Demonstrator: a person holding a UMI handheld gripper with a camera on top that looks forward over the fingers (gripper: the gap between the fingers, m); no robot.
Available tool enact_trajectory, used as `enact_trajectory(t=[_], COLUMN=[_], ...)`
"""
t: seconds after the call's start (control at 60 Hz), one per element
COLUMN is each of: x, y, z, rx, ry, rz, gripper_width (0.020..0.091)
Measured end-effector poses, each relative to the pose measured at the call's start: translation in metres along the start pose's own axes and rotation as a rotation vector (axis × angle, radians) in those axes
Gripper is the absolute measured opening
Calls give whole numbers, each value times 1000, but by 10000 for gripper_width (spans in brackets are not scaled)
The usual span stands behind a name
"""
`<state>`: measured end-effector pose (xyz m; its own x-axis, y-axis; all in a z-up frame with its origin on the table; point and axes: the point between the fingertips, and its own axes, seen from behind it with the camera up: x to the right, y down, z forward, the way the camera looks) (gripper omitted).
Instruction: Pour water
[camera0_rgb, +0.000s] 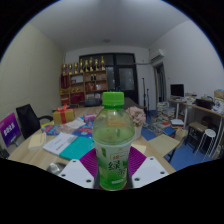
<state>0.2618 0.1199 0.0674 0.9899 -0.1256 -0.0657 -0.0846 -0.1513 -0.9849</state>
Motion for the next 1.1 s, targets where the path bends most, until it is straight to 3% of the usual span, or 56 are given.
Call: enact_trajectory(t=[0.067, 0.1, 0.117, 0.267, 0.383, 0.417, 0.483, 0.583, 0.8, 1.1], x=[5, 6, 2, 6, -4, -4, -5, -1, -29, -110], y=[27, 31, 32, 33, 41, 49, 54, 57, 27, -9], z=[-7, -25, 3, -11, -4, -7, -19, -60, -172, -366], rx=[-69, -16, -17, -6, -92, -141, -191, -233, -236, -263], ry=[5, -7, 1, -3, 2, 3, 2, 42, 60, 133], rz=[5, 8, 8, -13, 8, 26, 38, 20, 38, 72], gripper_width=[400, 404, 400, 414, 557, 634, 856, 831, 836, 833])
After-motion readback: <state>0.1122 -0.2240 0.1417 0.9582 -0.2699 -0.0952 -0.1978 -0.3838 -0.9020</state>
